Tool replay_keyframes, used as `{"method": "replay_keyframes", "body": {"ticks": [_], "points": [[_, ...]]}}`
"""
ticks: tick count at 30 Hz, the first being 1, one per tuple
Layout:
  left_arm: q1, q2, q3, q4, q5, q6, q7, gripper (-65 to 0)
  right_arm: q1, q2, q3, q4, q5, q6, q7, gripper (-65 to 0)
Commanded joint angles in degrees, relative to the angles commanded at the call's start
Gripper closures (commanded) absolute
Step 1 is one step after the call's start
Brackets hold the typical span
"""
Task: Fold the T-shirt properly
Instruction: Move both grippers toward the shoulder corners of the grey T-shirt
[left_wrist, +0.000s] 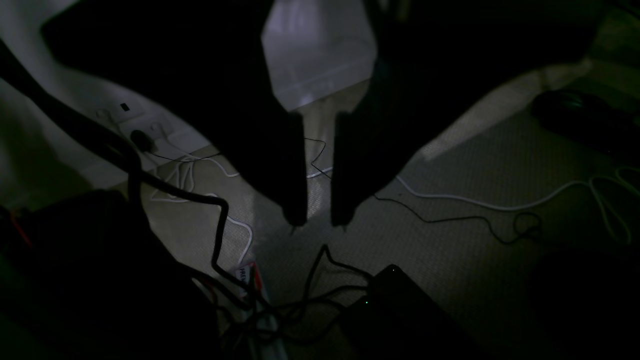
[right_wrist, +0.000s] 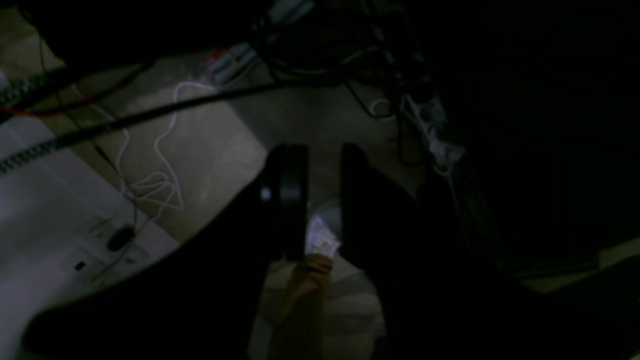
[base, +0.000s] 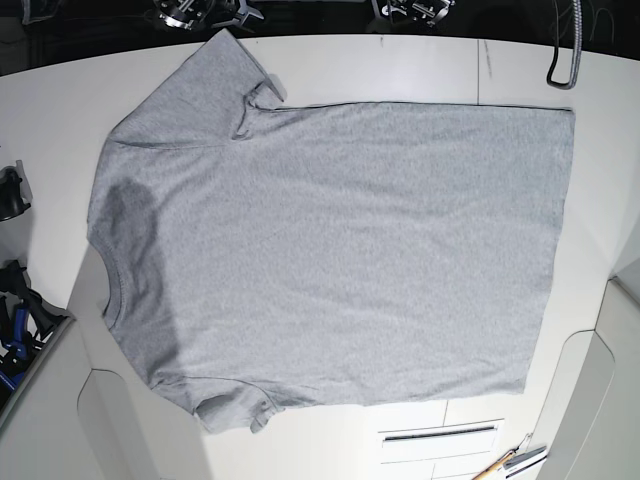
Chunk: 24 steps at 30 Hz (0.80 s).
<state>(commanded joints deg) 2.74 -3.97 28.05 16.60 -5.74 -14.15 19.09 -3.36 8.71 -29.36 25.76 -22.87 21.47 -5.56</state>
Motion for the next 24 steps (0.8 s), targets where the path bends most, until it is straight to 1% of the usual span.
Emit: {"method": "replay_keyframes", "body": {"ticks": [1, 2, 5, 6, 9, 11, 14, 17, 18, 20, 22, 24], "points": [[0.0, 0.0, 0.0, 0.0, 0.0, 0.0, 0.0, -9.5, -0.1, 0.0, 0.0, 0.2, 0.0, 0.07, 0.0, -11.1], [0.2, 0.0, 0.0, 0.0, 0.0, 0.0, 0.2, -9.5, -0.2, 0.0, 0.0, 0.2, 0.1, 0.55, 0.0, -11.1], [0.3, 0.0, 0.0, 0.0, 0.0, 0.0, 0.2, -9.5, -0.2, 0.2, 0.0, 0.2, 2.6, 3.89, 0.0, -11.1], [0.5, 0.0, 0.0, 0.0, 0.0, 0.0, 0.3, -9.5, -0.2, 0.3, 0.0, 0.2, 3.0, 4.31, 0.0, -11.2], [1.3, -0.1, 0.0, 0.6, 0.0, 0.0, 0.5, -9.5, -0.3, 1.0, 0.0, 0.2, 4.4, 4.35, 0.0, -11.2], [3.1, -1.2, 0.0, 2.6, 0.0, 0.0, 0.6, -9.5, -0.5, 1.7, 0.0, 0.2, 6.1, 4.33, 0.0, -11.2], [6.9, -4.1, 0.0, 8.2, -0.8, 0.0, 0.6, -9.5, -1.9, 3.5, 0.0, 1.0, 7.9, 4.33, 0.0, -11.2], [11.6, -7.7, -0.6, 15.9, -2.2, -0.1, 0.6, -9.5, -4.9, 5.9, 0.0, 4.6, 7.9, 4.31, 0.0, -11.2], [13.2, -8.7, -1.6, 18.5, -3.8, -0.9, 0.7, -9.5, -6.2, 6.7, 0.0, 6.3, 7.9, 4.28, 0.0, -11.2], [16.8, -9.9, -5.4, 23.6, -6.4, -4.7, 0.9, -9.5, -8.9, 8.4, 0.0, 10.0, 7.9, 4.28, 0.0, -11.2], [20.5, -10.4, -10.9, 28.0, -7.0, -7.6, 1.0, -9.5, -11.8, 10.0, 0.0, 14.1, 7.9, 4.31, 0.0, -11.2], [23.9, -10.3, -16.7, 32.0, -6.9, -11.1, 2.2, -9.5, -15.3, 11.8, 0.0, 18.3, 8.5, 4.31, -0.1, -11.2]]}}
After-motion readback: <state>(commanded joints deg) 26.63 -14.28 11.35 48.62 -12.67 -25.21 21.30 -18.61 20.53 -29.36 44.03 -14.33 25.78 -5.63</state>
